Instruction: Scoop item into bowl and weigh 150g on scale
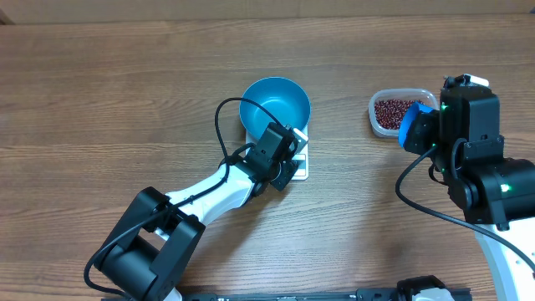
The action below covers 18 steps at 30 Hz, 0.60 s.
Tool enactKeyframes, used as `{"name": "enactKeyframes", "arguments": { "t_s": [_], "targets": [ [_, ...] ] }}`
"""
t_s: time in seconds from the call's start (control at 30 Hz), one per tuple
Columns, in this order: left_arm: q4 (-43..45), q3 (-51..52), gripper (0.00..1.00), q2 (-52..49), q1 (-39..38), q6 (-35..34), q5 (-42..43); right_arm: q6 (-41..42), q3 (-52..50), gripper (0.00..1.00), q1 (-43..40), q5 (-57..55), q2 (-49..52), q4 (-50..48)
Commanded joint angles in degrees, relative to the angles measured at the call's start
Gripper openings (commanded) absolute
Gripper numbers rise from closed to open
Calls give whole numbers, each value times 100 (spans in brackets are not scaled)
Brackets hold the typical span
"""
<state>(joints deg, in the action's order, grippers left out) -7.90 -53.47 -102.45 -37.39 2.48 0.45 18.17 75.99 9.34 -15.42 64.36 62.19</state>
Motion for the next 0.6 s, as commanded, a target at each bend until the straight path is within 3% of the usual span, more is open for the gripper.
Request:
{"name": "enactKeyframes", "arguments": {
  "t_s": [0.0, 0.57],
  "targets": [
    [-96, 44, 4, -203, 63, -72, 0, -22, 162, 4, -44, -59, -4, -26],
    [-262, -31, 4, -166, 42, -7, 2, -22, 160, 4, -42, -59, -4, -31]
  ]
}}
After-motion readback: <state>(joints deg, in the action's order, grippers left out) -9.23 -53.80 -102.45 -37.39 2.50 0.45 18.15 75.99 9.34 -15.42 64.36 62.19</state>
